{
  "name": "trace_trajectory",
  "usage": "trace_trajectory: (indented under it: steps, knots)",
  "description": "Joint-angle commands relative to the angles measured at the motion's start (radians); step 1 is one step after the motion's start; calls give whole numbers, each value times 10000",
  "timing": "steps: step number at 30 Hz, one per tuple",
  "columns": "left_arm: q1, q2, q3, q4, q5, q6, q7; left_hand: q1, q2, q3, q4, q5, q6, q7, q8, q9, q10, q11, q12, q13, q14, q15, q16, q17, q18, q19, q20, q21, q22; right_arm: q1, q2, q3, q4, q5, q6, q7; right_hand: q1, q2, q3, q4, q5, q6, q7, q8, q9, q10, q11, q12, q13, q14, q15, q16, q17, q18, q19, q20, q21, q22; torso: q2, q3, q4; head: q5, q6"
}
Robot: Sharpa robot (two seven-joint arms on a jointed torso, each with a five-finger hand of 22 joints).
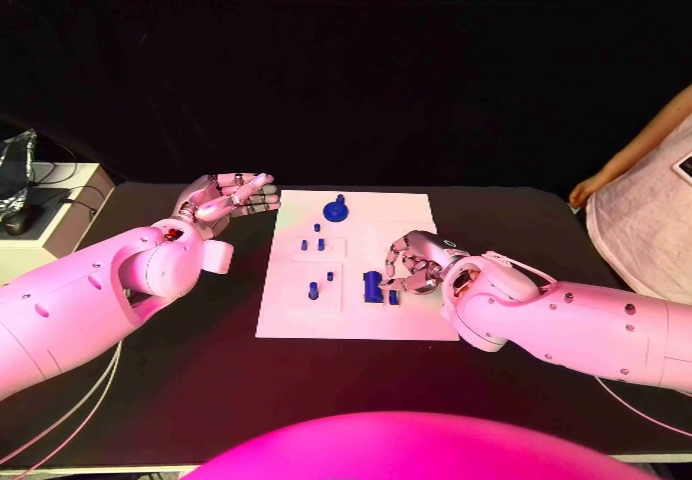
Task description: Assemble the parts on the task board
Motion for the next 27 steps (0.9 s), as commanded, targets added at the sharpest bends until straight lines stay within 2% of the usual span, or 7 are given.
trace_trajectory:
  steps: [1, 12, 23, 24, 25, 26, 27]
  knots:
    - [1, 18, 5, -22, 21, 138, 6, 95, -38, 44, 9, -54, 37, 20, -65, -17, -47, 6, -24, -10, -61, 34, -61, -1, 49, 21, 31, 4, -18, 67, -82, 33, -140, 2837, -961, 1697, -123, 95, -77, 23, 66, -302, 107, -242, -66, 691, 77, -419, 2251, 926, 54, -157, 2082, 99, 640, 2, -871, 2094, -47, -33, -30, -15, 0]
    - [-1, 233, 2, -423, 234, -84, 149, 109, -42, 53, 15, -53, 15, -1, -90, -41, -121, 18, -51, -26, -143, 64, -135, -20, 46, 11, 38, 0, -45, 406, 68, 225, -1773, 8190, -1180, 5324, 179, 412, 386, -28, 589, -1162, 883, -2271, -1615, -1733, 753, -3873, -151, 178, 633, -1435, -33, 786, -372, 526, -5449, 859, -228, -15, -134, 16, 0]
    - [-1, 562, 2, -779, 633, -1071, 715, 155, -127, 156, 7, -51, -356, -324, -470, -316, -1436, 466, -77, -77, -1424, 537, -670, -615, -81, -708, 194, -48, -512, 591, 713, 456, -3724, 10538, -461, 7364, 19, -173, 3194, -273, 685, -753, 1695, -4656, -4174, -3883, 1598, -12296, -8381, -3784, 1514, -9135, -7029, 1523, -3145, 1411, -13654, -4199, -308, 54, -116, 51, 488]
    - [-2, 519, -7, -730, 313, -464, 222, -4409, 825, -885, -2826, -548, -9489, -2038, -1562, -1792, -4348, -1554, -689, -698, -10362, -1253, -1295, -3119, -1779, -9075, -2679, -667, -1766, 574, 639, 438, -3529, 9237, -919, 6060, -4260, 1954, -1359, -2879, -722, -9628, -96, -7088, -9159, -7182, 557, -15526, -13080, -6934, 1127, -15608, -13074, -295, -6498, 15, -14282, -13073, -296, 18, -146, 57, 323]
    - [5, 520, -19, -719, 320, -485, 229, -4589, 825, -885, -2826, -548, -9489, -2038, -1562, -1792, -11385, -1554, -689, -698, -10362, -1253, -1295, -3119, -1779, -9075, -2679, -667, -1766, 572, 636, 441, -3514, 9259, -928, 6074, -4491, 1954, -1359, -2879, -722, -9628, -96, -7088, -9159, -7313, 557, -15526, -13080, -7181, 1127, -15608, -13074, -295, -6755, 15, -14282, -13073, -297, 20, -147, 57, 333]
    - [20, 522, -43, -699, 333, -527, 243, -4941, 825, -885, -2826, -548, -9489, -2038, -1562, -1792, -11385, -1554, -689, -698, -10362, -1253, -1295, -3119, -1779, -9075, -2679, -667, -1766, 569, 629, 449, -3485, 9300, -943, 6102, -4838, 1954, -1359, -2879, -722, -9628, -96, -7088, -9159, -7589, 557, -15526, -13080, -7445, 1127, -15608, -13074, -295, -7032, 15, -14282, -13073, -298, 24, -149, 58, 354]
    - [43, 525, -78, -670, 353, -589, 264, -5298, 825, -885, -2826, -548, -9489, -2038, -1562, -1792, -11385, -1554, -689, -698, -10362, -1253, -1295, -3119, -1779, -9075, -2679, -667, -1766, 564, 620, 460, -3441, 9363, -967, 6143, -5178, 1954, -1359, -2879, -722, -9628, -96, -7088, -9159, -14644, 557, -15526, -13080, -14649, 1127, -15608, -13074, -295, -7301, 15, -14282, -13073, -299, 29, -151, 59, 385]
